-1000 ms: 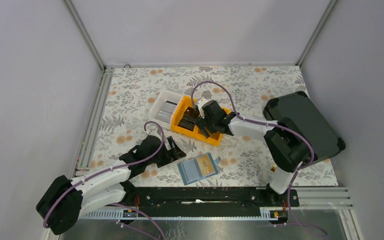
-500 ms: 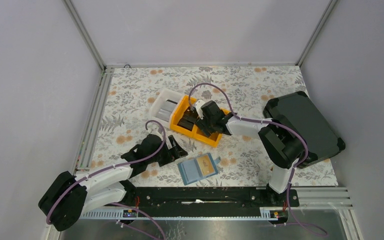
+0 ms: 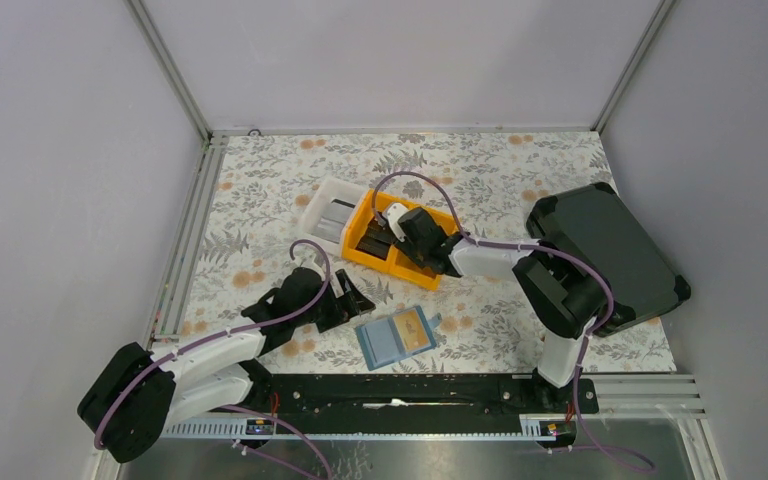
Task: Put the credit cards into the card holder
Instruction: Pick up the credit card from the storage box.
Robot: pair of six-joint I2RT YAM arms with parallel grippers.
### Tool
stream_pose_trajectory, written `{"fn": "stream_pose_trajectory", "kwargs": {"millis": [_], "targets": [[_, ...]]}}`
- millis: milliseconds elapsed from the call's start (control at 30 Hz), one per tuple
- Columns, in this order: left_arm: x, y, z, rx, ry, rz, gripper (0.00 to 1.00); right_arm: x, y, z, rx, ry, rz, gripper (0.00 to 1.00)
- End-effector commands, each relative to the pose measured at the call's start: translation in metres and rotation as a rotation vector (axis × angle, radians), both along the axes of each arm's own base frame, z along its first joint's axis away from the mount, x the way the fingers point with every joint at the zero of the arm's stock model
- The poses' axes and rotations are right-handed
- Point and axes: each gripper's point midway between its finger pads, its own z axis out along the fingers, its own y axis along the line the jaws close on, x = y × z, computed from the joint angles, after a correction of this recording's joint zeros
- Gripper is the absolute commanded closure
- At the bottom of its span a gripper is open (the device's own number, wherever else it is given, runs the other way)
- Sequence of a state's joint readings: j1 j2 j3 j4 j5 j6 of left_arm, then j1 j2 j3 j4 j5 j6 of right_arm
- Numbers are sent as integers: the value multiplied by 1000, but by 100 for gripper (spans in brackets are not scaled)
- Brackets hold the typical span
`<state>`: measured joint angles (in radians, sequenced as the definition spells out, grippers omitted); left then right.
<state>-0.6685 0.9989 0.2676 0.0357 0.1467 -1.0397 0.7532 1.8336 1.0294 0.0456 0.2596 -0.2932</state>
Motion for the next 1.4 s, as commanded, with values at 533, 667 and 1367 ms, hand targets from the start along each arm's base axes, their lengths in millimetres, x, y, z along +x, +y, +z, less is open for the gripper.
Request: {"fn": "stream_pose_trajectory", "kwargs": {"millis": [533, 667, 1367], "targets": [[4, -5, 6, -53, -20, -1, 12, 8, -12, 55, -193, -355, -50, 74], [5, -5, 7, -53, -25, -1, 12, 9, -13, 61, -245, -406, -58, 86], [29, -1, 127, -10, -512, -135, 20, -54, 15, 192, 446, -139, 99, 100]]}}
